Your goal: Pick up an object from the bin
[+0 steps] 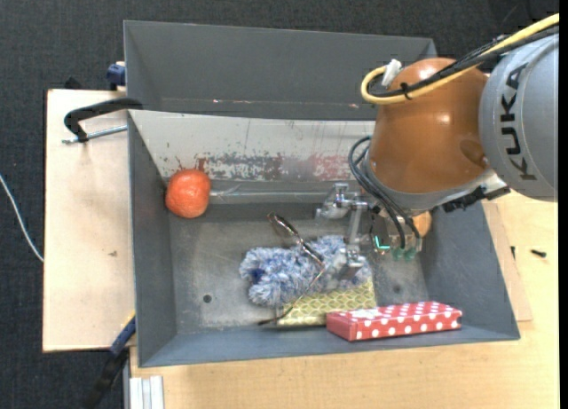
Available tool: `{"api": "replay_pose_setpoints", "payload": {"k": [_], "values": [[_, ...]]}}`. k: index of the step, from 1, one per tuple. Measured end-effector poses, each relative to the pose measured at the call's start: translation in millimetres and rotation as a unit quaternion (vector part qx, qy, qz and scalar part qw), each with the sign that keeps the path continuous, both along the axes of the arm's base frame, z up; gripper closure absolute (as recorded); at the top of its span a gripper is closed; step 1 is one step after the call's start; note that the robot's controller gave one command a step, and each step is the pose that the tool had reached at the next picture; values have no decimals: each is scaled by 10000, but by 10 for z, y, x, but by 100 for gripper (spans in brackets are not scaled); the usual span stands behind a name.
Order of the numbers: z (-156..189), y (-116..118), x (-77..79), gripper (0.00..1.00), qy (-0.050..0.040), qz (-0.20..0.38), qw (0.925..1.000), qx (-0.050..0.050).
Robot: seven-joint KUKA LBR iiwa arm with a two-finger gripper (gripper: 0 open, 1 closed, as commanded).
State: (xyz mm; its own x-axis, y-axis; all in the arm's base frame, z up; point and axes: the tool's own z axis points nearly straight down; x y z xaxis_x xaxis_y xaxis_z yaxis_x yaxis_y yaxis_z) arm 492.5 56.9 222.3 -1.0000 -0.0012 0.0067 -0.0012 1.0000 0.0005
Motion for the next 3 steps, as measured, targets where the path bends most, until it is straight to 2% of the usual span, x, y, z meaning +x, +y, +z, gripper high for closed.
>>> {"api": "replay_pose_setpoints", "payload": {"k": [1,2,3], "values": [[40,-3,16,0,-43,-6,10000,5],[-1441,507,503,100,-105,771,9970,7],[-1441,506,503,100,-105,769,9970,9]]}}
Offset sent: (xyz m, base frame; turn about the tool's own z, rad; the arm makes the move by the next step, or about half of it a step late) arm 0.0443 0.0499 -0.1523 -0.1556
